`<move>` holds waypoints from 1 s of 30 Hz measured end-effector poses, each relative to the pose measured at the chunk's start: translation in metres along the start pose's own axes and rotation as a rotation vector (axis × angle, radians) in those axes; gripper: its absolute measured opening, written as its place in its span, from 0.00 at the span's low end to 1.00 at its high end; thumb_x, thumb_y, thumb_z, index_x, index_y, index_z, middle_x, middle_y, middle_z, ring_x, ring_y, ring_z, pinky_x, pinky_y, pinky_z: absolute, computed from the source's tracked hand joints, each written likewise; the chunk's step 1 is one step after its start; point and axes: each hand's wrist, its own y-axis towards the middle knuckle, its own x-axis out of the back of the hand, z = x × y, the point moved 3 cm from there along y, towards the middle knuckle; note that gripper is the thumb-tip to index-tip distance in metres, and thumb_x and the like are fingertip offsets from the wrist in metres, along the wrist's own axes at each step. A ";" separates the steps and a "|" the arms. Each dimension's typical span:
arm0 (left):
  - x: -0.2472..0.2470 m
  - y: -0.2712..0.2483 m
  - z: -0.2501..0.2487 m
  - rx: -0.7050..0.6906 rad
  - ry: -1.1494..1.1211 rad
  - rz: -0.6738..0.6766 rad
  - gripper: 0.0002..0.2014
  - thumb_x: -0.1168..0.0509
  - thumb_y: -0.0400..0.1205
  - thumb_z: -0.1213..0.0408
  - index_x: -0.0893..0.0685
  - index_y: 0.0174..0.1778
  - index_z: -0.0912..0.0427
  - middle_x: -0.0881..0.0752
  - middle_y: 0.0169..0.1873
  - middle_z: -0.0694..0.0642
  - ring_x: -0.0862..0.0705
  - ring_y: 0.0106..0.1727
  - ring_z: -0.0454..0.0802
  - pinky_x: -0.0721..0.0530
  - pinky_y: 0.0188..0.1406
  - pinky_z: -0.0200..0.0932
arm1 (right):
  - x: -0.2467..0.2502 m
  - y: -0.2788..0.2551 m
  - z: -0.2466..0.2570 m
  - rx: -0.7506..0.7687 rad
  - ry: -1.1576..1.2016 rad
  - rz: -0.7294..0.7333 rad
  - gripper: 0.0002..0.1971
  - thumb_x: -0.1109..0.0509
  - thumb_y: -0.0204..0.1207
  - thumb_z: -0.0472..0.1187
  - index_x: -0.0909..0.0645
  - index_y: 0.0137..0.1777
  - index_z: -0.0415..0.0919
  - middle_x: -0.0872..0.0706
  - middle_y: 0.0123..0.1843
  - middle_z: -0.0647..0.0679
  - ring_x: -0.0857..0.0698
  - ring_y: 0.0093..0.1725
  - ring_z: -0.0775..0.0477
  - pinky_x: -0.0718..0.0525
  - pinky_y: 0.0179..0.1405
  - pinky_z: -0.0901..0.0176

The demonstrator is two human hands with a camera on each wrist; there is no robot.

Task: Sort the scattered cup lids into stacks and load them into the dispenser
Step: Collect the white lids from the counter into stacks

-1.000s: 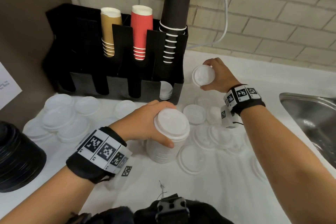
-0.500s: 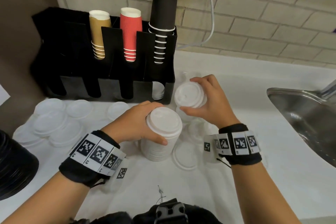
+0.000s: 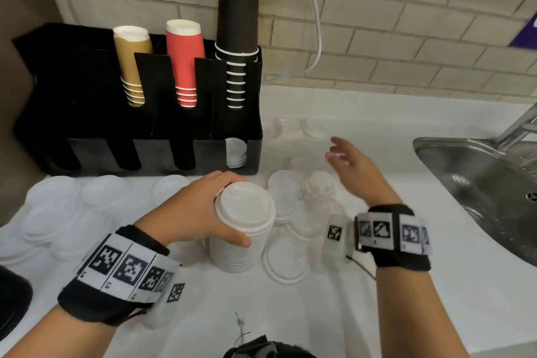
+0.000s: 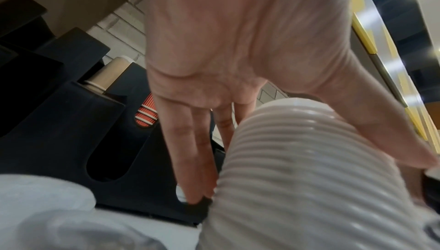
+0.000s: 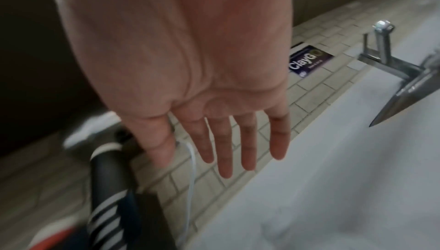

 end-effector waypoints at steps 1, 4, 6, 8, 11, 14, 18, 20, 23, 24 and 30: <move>0.001 0.001 -0.001 0.004 0.014 0.014 0.41 0.17 0.47 0.39 0.24 0.57 0.31 0.22 0.55 0.29 0.23 0.58 0.29 0.23 0.56 0.33 | 0.012 0.010 0.001 -0.015 0.058 -0.041 0.21 0.39 0.85 0.44 0.30 0.77 0.43 0.20 0.65 0.46 0.22 0.62 0.48 0.27 0.58 0.59; 0.004 0.005 -0.006 0.029 0.051 0.059 0.40 0.16 0.47 0.40 0.25 0.54 0.33 0.22 0.54 0.31 0.22 0.57 0.32 0.19 0.56 0.40 | 0.031 0.048 0.008 -0.101 0.306 -0.109 0.18 0.41 0.83 0.37 0.25 0.72 0.41 0.19 0.56 0.46 0.21 0.52 0.50 0.22 0.54 0.51; 0.004 0.008 -0.008 0.048 0.058 0.087 0.39 0.16 0.47 0.42 0.25 0.53 0.35 0.22 0.55 0.33 0.21 0.58 0.36 0.17 0.58 0.46 | 0.027 0.076 0.016 -0.175 0.410 -0.060 0.18 0.43 0.84 0.35 0.25 0.72 0.37 0.20 0.56 0.45 0.21 0.46 0.52 0.22 0.45 0.58; 0.005 0.009 -0.010 0.060 0.056 0.106 0.39 0.15 0.48 0.44 0.26 0.53 0.36 0.23 0.55 0.34 0.21 0.58 0.38 0.17 0.59 0.49 | 0.010 0.105 0.024 -0.201 0.284 0.080 0.19 0.44 0.85 0.36 0.27 0.74 0.34 0.20 0.62 0.41 0.20 0.52 0.48 0.22 0.47 0.57; 0.005 0.009 -0.012 0.064 0.054 0.114 0.39 0.14 0.49 0.47 0.26 0.53 0.38 0.23 0.55 0.34 0.21 0.58 0.37 0.17 0.59 0.49 | -0.024 0.143 0.030 -0.155 -0.241 0.300 0.21 0.43 0.85 0.37 0.30 0.77 0.34 0.28 0.77 0.37 0.27 0.74 0.40 0.27 0.72 0.50; 0.005 0.008 -0.012 0.074 0.063 0.110 0.39 0.14 0.50 0.47 0.27 0.53 0.37 0.23 0.55 0.33 0.21 0.58 0.38 0.17 0.59 0.49 | -0.051 0.171 0.027 -0.084 -0.720 0.436 0.25 0.40 0.85 0.44 0.36 0.81 0.42 0.35 0.82 0.42 0.35 0.81 0.40 0.35 0.78 0.50; 0.005 0.007 -0.012 0.084 0.079 0.106 0.38 0.13 0.52 0.48 0.28 0.53 0.36 0.24 0.54 0.32 0.22 0.57 0.36 0.17 0.58 0.49 | -0.073 0.192 0.010 -0.120 -0.821 0.537 0.30 0.34 0.81 0.45 0.38 0.82 0.48 0.34 0.81 0.40 0.31 0.77 0.37 0.29 0.69 0.51; 0.005 0.007 -0.012 0.084 0.087 0.100 0.38 0.13 0.53 0.48 0.28 0.54 0.36 0.24 0.54 0.31 0.22 0.57 0.34 0.18 0.58 0.48 | -0.080 0.201 0.003 -0.085 -0.917 0.492 0.28 0.33 0.80 0.48 0.34 0.79 0.47 0.32 0.78 0.37 0.28 0.73 0.33 0.26 0.64 0.48; 0.006 0.006 -0.011 0.089 0.086 0.091 0.38 0.13 0.52 0.48 0.28 0.54 0.36 0.25 0.54 0.29 0.23 0.56 0.31 0.18 0.58 0.46 | -0.083 0.206 -0.004 -0.052 -1.007 0.447 0.25 0.31 0.74 0.59 0.28 0.65 0.47 0.31 0.70 0.39 0.25 0.65 0.31 0.24 0.52 0.43; 0.006 0.006 -0.011 0.092 0.083 0.092 0.38 0.14 0.52 0.48 0.28 0.54 0.36 0.25 0.54 0.29 0.23 0.56 0.31 0.18 0.58 0.45 | -0.083 0.206 -0.005 -0.054 -1.018 0.451 0.23 0.32 0.72 0.62 0.26 0.59 0.49 0.31 0.67 0.41 0.26 0.64 0.31 0.26 0.50 0.43; 0.005 0.006 -0.011 0.095 0.075 0.094 0.38 0.14 0.52 0.48 0.28 0.54 0.35 0.25 0.53 0.28 0.23 0.55 0.31 0.18 0.58 0.45 | -0.084 0.211 -0.016 0.004 -0.912 0.574 0.22 0.23 0.66 0.62 0.23 0.41 0.44 0.19 0.53 0.47 0.20 0.49 0.42 0.25 0.47 0.53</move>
